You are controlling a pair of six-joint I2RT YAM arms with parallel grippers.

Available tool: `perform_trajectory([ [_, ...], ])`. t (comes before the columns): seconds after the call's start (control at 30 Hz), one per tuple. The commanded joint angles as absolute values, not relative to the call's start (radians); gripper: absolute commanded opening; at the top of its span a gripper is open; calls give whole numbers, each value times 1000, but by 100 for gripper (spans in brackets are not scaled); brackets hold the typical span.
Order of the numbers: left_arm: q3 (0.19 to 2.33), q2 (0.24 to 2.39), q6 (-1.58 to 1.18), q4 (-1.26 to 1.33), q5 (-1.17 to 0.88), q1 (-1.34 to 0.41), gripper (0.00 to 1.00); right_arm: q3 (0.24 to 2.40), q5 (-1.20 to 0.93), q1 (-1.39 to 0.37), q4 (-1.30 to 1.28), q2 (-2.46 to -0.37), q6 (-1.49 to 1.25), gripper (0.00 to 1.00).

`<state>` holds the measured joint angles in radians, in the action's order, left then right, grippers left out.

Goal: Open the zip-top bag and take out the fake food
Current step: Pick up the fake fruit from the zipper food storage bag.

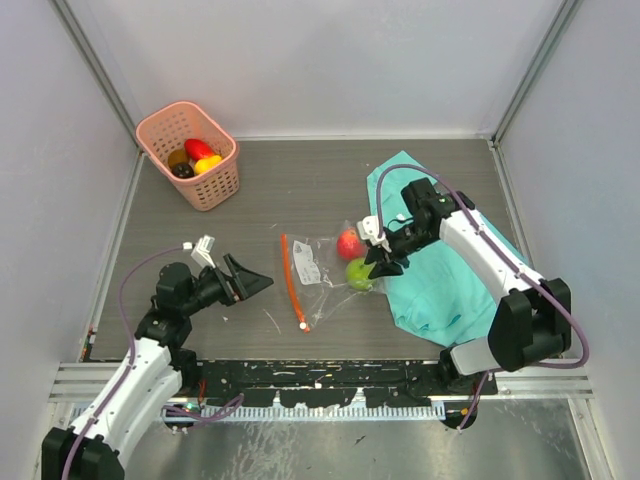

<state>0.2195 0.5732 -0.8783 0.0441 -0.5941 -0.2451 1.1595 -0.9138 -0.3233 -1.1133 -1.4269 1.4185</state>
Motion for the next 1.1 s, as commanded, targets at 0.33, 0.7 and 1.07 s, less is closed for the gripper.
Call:
perform_trajectory([
  [0.33, 288, 813, -809, 45, -482, -390, 57, 1119, -784, -224, -1014, -1337, 1396, 43],
  [0.7, 306, 1124, -812, 271, -456, -466, 40, 972, -650, -329, -748, -1405, 1293, 44],
  [1.07, 402, 1251, -759, 290, -419, -495, 35, 960, -511, -390, -652, -1485, 1193, 43],
])
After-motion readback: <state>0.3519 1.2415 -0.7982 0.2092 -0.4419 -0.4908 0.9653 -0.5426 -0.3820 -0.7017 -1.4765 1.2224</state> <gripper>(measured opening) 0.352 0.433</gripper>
